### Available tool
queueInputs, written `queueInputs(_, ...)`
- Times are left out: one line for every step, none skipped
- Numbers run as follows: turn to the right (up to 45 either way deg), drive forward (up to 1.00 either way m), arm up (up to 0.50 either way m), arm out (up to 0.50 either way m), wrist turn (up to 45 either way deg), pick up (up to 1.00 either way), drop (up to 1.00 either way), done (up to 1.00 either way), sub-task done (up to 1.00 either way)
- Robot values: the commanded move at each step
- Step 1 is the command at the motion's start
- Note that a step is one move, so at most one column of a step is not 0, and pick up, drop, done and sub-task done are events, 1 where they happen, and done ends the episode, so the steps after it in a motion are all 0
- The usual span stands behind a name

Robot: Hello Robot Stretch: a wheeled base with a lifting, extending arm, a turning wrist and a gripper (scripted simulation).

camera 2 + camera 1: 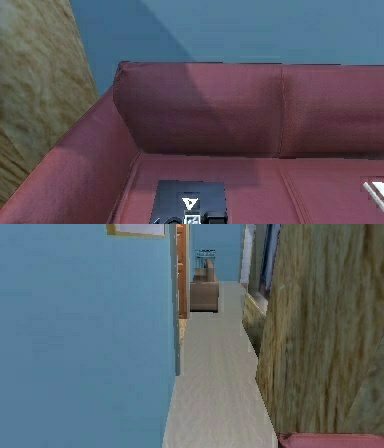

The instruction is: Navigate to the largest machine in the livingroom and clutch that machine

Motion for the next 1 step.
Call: queueInputs(0.0,0.0,0.0,0.0,45.0,0.0,0.0,0.0,0.0)
